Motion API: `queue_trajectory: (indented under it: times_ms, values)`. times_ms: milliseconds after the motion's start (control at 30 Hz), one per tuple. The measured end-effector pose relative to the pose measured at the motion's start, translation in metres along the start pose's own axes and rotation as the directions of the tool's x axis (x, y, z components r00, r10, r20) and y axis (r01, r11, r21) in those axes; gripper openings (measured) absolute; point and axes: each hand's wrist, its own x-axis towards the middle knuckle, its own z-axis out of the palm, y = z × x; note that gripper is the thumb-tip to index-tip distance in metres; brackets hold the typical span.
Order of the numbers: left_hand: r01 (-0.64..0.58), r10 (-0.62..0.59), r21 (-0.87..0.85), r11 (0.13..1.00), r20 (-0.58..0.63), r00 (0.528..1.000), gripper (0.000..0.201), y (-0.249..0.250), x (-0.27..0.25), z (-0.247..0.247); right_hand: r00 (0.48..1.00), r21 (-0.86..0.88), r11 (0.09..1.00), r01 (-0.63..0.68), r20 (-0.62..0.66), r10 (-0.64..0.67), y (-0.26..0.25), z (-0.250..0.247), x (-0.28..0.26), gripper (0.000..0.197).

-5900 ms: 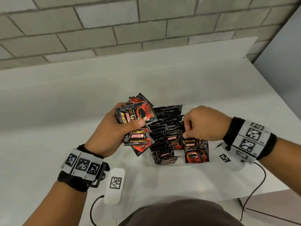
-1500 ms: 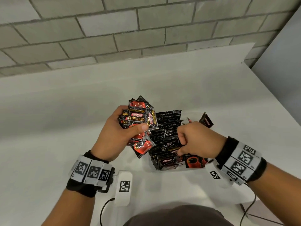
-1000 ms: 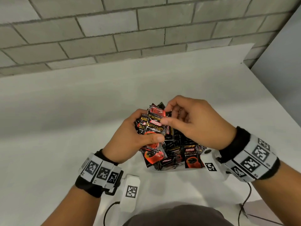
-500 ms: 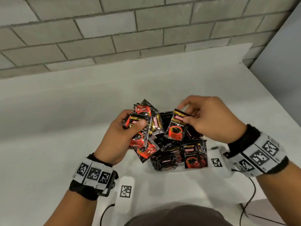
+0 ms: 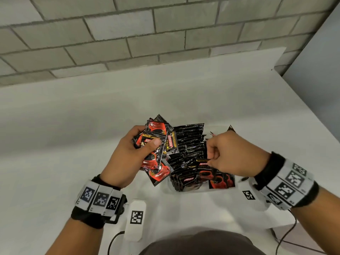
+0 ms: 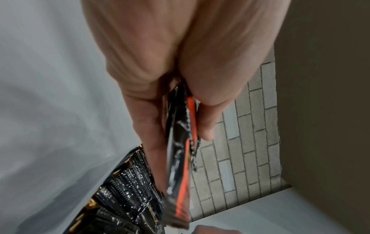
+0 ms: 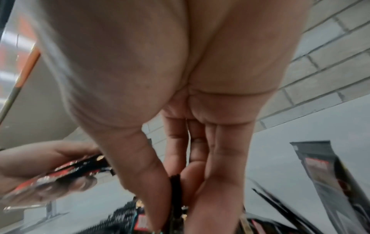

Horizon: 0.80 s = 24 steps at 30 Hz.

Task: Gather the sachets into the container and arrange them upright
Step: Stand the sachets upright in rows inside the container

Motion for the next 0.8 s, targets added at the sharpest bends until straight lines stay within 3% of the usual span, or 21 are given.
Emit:
queue_trajectory:
  times_ms: [333, 533, 600, 667, 800]
  values:
    - [-0.018, 0.019, -0.019, 1.000, 0.009, 1.000, 0.044, 0.001, -0.001, 0.000, 0.984, -0.133, 0.991, 0.010, 0.178, 0.014, -0.002, 0.013, 0.005, 0.030]
    - [-0.015, 0.015, -0.035, 0.999, 0.010, 1.000, 0.046, 0.000, -0.003, 0.000, 0.990, 0.060, 0.996, -0.062, 0.131, 0.054, 0.005, -0.003, 0.010, 0.027]
    - [-0.021, 0.021, -0.032, 0.999, 0.014, 1.000, 0.046, 0.000, -0.003, 0.001, 0.998, 0.124, 0.992, -0.038, 0.063, 0.031, 0.005, -0.014, 0.007, 0.021]
    - [-0.028, 0.029, -0.024, 0.999, 0.035, 0.999, 0.046, 0.001, -0.003, 0.006, 0.996, 0.194, 0.980, 0.028, -0.084, -0.012, -0.002, -0.024, 0.002, 0.015]
    - [-0.035, 0.038, -0.030, 0.999, 0.092, 0.995, 0.046, 0.007, -0.002, 0.025, 0.975, 0.367, 0.918, 0.148, -0.211, -0.073, -0.039, -0.028, -0.006, 0.028]
